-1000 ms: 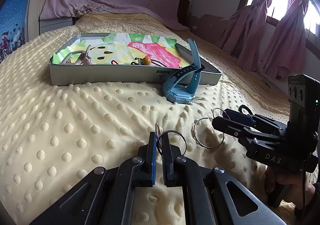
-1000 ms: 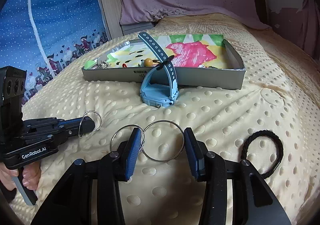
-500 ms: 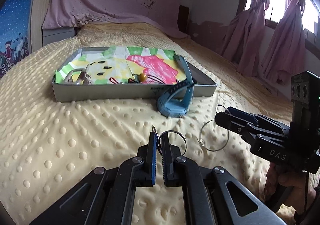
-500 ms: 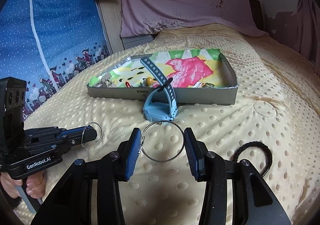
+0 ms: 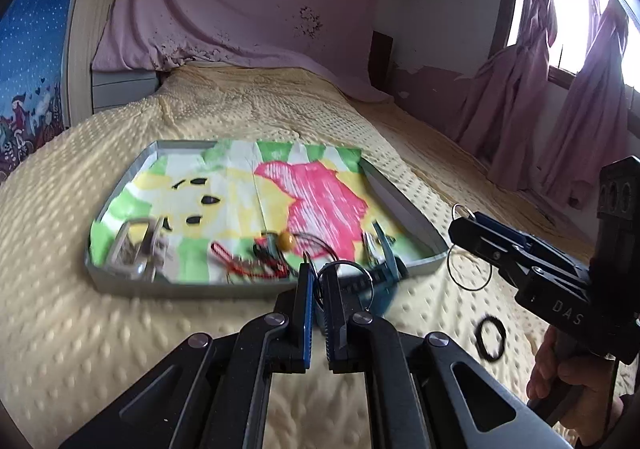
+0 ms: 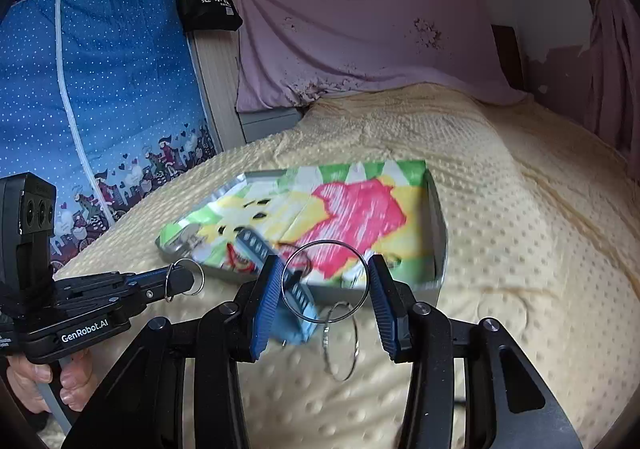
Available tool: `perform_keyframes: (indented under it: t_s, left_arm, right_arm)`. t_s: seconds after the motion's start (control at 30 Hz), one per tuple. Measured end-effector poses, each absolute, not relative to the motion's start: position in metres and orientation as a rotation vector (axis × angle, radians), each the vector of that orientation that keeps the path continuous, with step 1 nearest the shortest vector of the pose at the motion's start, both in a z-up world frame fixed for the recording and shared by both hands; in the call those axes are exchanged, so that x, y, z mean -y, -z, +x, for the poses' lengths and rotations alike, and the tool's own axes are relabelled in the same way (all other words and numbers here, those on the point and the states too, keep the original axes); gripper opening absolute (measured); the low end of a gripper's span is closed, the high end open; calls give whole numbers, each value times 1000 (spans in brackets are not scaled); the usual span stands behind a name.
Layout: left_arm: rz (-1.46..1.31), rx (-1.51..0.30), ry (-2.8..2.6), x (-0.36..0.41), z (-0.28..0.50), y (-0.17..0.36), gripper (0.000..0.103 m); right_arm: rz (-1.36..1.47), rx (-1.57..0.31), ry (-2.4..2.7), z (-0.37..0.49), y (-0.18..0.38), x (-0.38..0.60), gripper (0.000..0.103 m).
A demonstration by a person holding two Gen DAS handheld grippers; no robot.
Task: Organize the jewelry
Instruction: 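Carry the rings and hoops into the tray and open both tools, then withdraw both tools from the tray toward the black hair tie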
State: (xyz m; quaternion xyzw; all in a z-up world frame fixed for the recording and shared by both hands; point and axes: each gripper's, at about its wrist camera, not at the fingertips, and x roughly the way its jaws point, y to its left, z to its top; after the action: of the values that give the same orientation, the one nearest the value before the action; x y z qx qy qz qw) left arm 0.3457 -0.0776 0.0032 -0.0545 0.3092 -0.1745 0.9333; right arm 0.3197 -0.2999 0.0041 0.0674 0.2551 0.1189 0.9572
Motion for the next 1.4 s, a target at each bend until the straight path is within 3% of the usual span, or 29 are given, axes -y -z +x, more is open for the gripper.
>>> perform_keyframes:
  t_s: [0.23,0.43,0.73,1.2,1.3,1.4]
  left_arm:
    - [-91,-669,327,86,391,2,5]
    - [-91,-741,315,88,410,21,5]
    - [-115,-778,294,84,414,34,5]
    - [-111,-800,272,79,407,31,7]
    - [-96,-798,263,80,406,29,13]
    - [-85,-782,244,80,401,26,44]
  right_arm:
    - [130,-507,-207,366,-17,300,39]
    - [140,-581,-176,391,7,301,39]
    - [135,-667,-179,395,43,301,40]
    - [155,-700,-162,393,49,309,41]
    - [152,-700,-155,390,48,310,50]
    - [144,-696,-152,387,46,310,53]
